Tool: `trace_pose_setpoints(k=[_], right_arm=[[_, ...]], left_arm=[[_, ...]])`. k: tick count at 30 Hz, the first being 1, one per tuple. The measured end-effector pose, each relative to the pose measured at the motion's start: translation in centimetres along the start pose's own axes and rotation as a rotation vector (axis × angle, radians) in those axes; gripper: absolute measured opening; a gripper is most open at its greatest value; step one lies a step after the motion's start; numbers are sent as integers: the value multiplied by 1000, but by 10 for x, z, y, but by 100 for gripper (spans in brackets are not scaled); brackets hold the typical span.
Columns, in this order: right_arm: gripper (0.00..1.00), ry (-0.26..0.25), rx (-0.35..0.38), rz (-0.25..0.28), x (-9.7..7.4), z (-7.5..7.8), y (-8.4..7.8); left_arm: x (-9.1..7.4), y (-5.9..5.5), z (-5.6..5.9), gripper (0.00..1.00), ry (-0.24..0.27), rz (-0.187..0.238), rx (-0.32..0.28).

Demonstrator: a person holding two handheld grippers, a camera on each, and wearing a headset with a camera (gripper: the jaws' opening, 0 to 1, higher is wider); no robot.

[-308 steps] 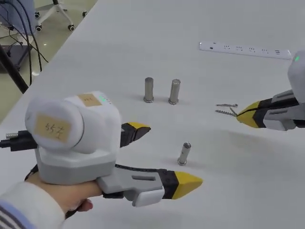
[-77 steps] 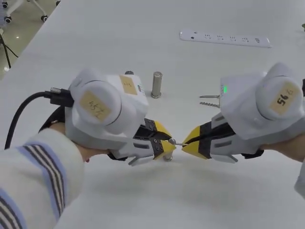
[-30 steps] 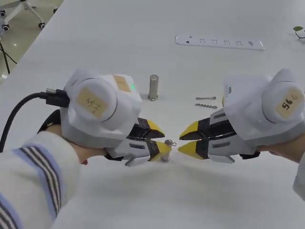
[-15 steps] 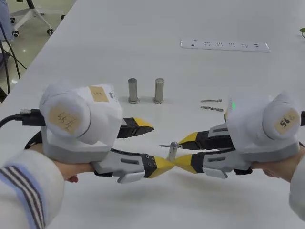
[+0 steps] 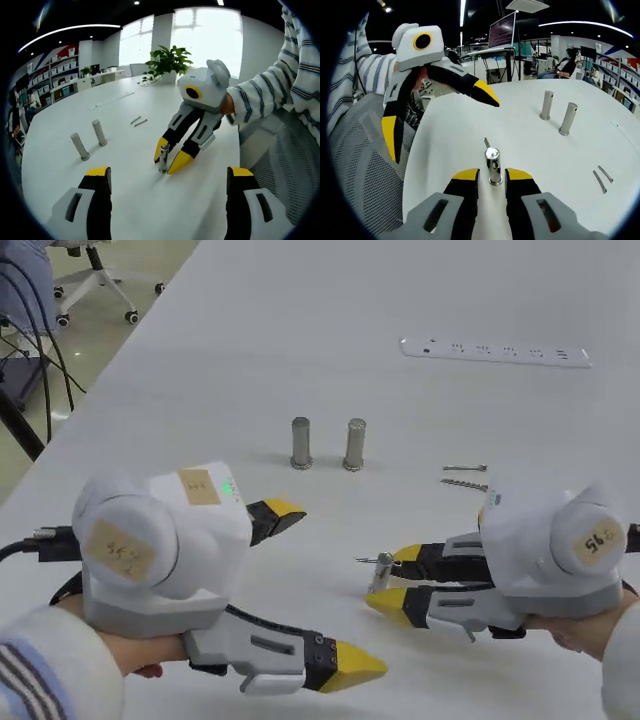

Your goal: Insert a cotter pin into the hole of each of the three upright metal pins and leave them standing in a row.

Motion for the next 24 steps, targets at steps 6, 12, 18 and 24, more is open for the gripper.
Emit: trace_pose_setpoints(k=[6, 12, 18, 24], right_arm=[[13, -3, 6, -8, 5, 3, -3], [5, -8, -6, -14, 6, 4, -1], [4, 4, -18, -20, 5, 6, -1], [4, -31, -11, -24, 7, 11, 3]], left_arm=[[1, -6, 5, 99, -38, -10, -19], [3, -10, 10, 99, -58, -25, -18], [4, -11, 11, 99, -65, -13, -42], [2, -13, 10, 99, -61, -24, -36]])
Point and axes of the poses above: the centre of the closed fingertips' face, and the gripper's own axes: x roughly forward along the fingers, z roughly to its right, y roughly out of its top, the point moved 9 cm from there along -x, roughly backward along the fingers, and after that the axes turned 5 degrees about y, right-handed, at the moved point
